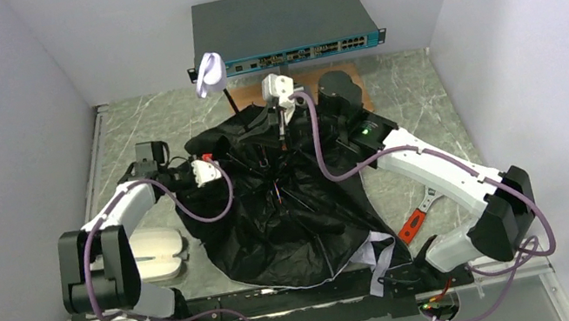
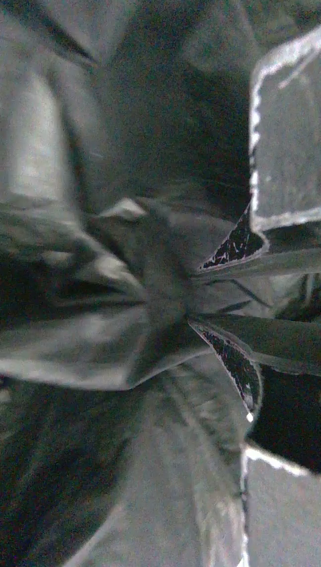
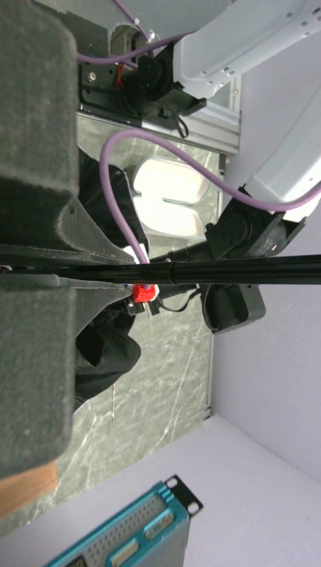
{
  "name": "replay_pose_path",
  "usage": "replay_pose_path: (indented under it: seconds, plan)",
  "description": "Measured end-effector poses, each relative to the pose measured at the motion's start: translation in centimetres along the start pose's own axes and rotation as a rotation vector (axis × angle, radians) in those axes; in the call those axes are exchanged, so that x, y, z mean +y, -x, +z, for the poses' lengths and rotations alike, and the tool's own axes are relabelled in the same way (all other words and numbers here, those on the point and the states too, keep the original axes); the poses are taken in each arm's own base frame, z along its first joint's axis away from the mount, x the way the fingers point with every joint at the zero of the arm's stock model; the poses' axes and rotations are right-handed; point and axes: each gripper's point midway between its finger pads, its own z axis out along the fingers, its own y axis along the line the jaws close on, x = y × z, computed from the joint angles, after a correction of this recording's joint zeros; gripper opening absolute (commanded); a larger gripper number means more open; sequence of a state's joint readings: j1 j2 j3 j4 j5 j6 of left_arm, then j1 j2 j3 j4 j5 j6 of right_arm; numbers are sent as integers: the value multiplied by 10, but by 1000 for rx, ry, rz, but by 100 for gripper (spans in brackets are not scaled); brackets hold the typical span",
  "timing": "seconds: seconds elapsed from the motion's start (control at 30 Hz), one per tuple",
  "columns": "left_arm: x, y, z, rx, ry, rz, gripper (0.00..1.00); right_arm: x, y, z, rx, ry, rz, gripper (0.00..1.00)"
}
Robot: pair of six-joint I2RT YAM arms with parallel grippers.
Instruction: Open the umbrella
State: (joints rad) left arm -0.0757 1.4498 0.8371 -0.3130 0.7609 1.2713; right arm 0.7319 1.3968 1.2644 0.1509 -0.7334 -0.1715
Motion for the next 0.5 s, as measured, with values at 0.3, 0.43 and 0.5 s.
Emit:
replay_pose_path:
  seconds: [0.3, 0.43, 0.5]
  plan:
    - [20, -13, -21, 22, 22, -74, 47, -33, -25, -18, 29, -99, 19, 0]
    - [27, 18, -37, -67, 55, -127, 50, -40, -65, -10, 73, -111, 86, 0]
    - [26, 49, -42, -125, 59, -109, 50, -43, -79, -6, 87, -122, 110, 0]
